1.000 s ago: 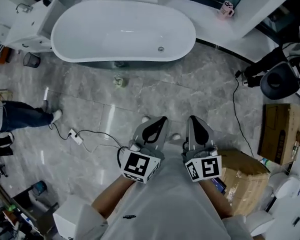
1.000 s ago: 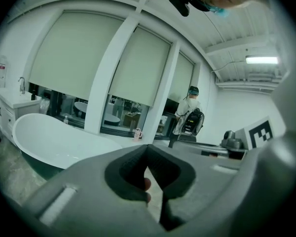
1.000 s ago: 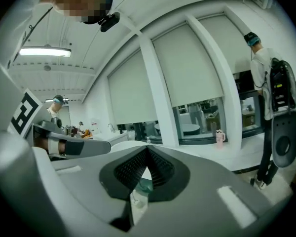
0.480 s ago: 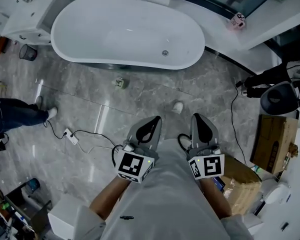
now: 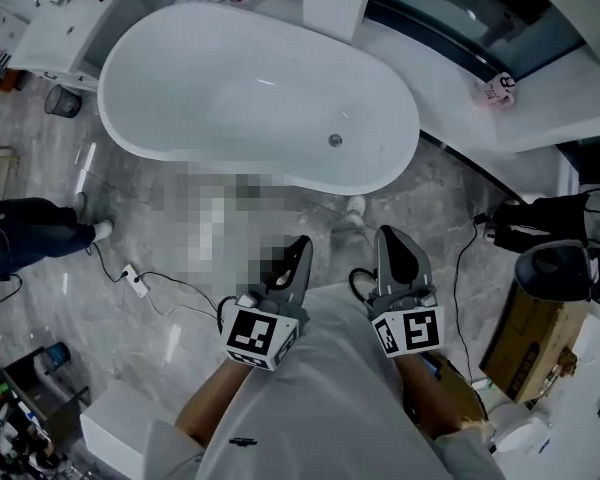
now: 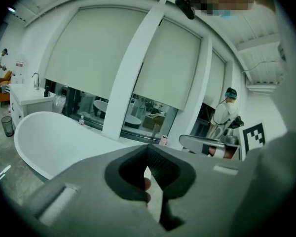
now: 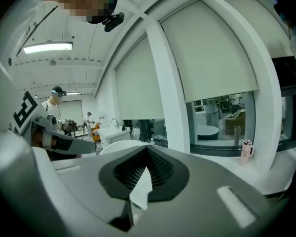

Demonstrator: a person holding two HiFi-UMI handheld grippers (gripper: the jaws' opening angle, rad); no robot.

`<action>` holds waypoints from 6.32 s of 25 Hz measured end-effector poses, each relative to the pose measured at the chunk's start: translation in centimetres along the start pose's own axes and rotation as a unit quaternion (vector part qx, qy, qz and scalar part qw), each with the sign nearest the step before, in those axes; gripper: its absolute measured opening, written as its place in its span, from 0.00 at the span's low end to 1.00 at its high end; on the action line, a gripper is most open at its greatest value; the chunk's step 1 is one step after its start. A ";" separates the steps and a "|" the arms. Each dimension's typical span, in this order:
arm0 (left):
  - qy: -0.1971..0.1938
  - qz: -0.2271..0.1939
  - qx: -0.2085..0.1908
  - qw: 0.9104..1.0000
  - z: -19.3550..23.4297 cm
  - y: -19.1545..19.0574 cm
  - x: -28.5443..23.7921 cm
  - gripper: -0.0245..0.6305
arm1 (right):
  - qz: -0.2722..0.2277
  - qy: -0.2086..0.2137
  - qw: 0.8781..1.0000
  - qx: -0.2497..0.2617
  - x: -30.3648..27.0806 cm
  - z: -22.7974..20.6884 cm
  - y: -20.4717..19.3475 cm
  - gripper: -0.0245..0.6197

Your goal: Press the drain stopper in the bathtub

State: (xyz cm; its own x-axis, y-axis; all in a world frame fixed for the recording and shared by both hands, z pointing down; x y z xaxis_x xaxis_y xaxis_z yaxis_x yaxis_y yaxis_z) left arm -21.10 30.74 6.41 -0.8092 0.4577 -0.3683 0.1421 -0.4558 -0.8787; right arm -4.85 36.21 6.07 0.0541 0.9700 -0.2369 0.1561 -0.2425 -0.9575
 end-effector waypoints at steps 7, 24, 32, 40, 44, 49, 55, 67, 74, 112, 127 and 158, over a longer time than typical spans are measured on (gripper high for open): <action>0.051 0.003 -0.004 0.999 -1.2 6.4 -13.7 0.04 | 0.014 0.053 0.999 -0.003 -9.8 -12.7 4.4 0.04; 0.128 0.013 0.120 0.984 11.7 3.9 -28.1 0.04 | 0.221 0.236 0.944 0.065 -30.7 -16.0 -4.5 0.04; 0.128 0.036 0.149 0.980 18.3 -2.5 -32.9 0.04 | 0.219 0.208 0.953 0.034 -37.1 -17.3 -11.3 0.04; 0.135 0.052 0.180 0.973 21.5 -10.1 -36.8 0.04 | 0.246 0.185 0.951 0.035 -42.0 -19.3 -20.7 0.04; 0.139 0.062 0.189 0.970 23.1 -13.9 -39.2 0.04 | 0.269 0.164 0.949 0.030 -44.2 -21.6 -26.4 0.04; 0.148 0.074 0.190 0.968 24.7 -19.2 -42.3 0.04 | 0.289 0.148 0.945 0.028 -46.9 -24.1 -33.1 0.04; 0.129 0.091 0.196 0.968 25.6 -24.0 -45.9 0.04 | 0.308 0.145 0.940 0.028 -49.2 -25.7 -39.6 0.04; 0.127 0.139 0.205 0.960 29.1 -33.7 -51.3 0.04 | 0.353 0.117 0.928 0.007 -53.2 -28.1 -51.7 0.04; 0.132 0.145 0.214 0.957 30.6 -36.7 -53.5 0.04 | 0.386 0.127 0.913 0.041 -55.3 -30.0 -58.1 0.04; 0.163 0.207 0.269 0.926 33.6 -43.3 -57.7 0.04 | 0.543 0.058 0.837 0.046 -58.6 -34.5 -75.6 0.04; 0.172 0.192 0.239 0.936 32.2 -39.2 -55.5 0.04 | 0.475 0.112 0.872 0.038 -57.5 -31.3 -68.2 0.04; 0.153 0.145 0.146 0.967 19.6 -13.5 -42.8 0.04 | 0.366 0.171 0.914 0.046 -42.4 -26.4 -31.9 0.04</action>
State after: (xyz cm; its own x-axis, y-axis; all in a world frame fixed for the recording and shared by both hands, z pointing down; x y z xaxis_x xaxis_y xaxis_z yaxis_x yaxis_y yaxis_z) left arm 0.44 2.33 39.94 -0.5463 0.4625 -0.6983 0.1346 -0.7744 -0.6182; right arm 13.97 2.45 50.97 0.4189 0.4831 -0.7689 -0.1278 -0.8069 -0.5767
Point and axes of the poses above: the fingertips, and each gripper's own axes: x backward along the fingers, z to its left, y out of its top, the point moved 6 cm from there along x, backward along the fingers, and after that the axes turned 1 degree about -x, right-handed, at the moved point
